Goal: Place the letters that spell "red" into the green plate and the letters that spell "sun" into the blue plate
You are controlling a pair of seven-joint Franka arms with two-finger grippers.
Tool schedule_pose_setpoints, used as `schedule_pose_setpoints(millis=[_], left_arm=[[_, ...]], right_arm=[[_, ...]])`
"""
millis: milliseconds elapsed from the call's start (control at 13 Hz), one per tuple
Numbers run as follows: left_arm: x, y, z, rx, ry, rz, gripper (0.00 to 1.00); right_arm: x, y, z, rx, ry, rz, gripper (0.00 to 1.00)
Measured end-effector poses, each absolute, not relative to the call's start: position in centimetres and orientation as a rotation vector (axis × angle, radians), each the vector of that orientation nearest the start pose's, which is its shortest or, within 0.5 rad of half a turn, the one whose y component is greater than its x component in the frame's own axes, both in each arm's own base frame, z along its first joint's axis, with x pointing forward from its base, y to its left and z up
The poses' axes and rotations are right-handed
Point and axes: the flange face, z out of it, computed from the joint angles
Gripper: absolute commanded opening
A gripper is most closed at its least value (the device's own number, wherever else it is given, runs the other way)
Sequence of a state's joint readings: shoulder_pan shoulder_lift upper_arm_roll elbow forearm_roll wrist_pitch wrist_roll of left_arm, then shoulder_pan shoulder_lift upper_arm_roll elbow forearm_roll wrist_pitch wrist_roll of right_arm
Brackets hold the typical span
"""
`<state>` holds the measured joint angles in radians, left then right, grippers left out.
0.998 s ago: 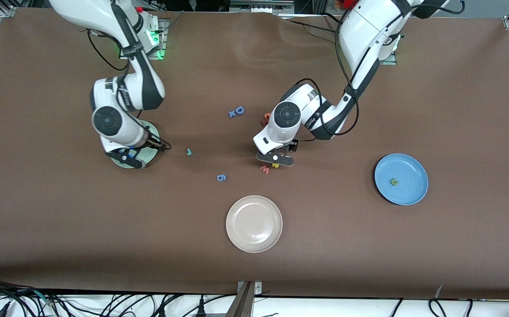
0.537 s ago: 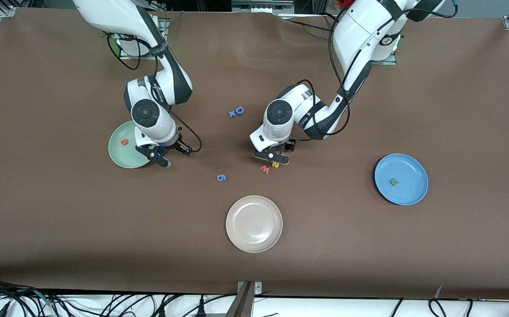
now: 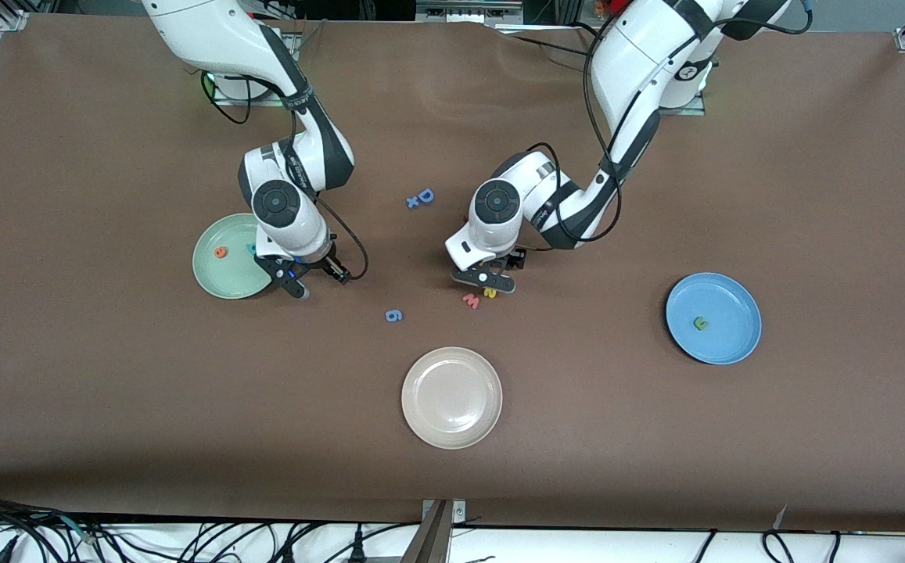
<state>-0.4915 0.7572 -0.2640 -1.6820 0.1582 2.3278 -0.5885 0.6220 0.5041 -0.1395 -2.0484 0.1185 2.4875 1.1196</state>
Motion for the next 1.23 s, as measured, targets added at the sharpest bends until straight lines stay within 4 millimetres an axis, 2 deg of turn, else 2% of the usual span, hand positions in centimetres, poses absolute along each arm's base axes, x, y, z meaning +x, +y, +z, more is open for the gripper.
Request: schedule_pose_setpoints(millis=[77, 154, 307, 691, 921, 1228], left_arm=[[49.9, -44.5, 16.6, -3.127, 0.344, 0.166, 0.47], [49.9, -44.5, 16.7, -3.128, 0.344, 0.163, 0.41], [49.9, -44.5, 16.8, -3.129, 0.341, 0.161, 0.33], [50.6, -43.9, 16.9, -3.132, 0.313, 0.156, 0.23], [53.7, -40.5, 17.8, -3.138, 0.276, 0.15, 0.23], [57.2, -34.3, 22.0, -3.096, 0.403, 0.229, 0.24]], right_arm=[[52.0, 27.5, 18.4, -2.974, 1.127, 0.069, 0.65], [52.0, 27.5, 18.2, -2.97, 1.133, 0.065, 0.65], [51.9, 27.5, 17.9, -2.971, 1.137, 0.066, 0.57], [51.9, 27.4, 17.6, -2.973, 1.141, 0.069, 0.5], [51.9, 27.5, 17.6, -2.971, 1.14, 0.067, 0.46], [51.9, 27.5, 17.7, -2.969, 1.139, 0.064, 0.36]])
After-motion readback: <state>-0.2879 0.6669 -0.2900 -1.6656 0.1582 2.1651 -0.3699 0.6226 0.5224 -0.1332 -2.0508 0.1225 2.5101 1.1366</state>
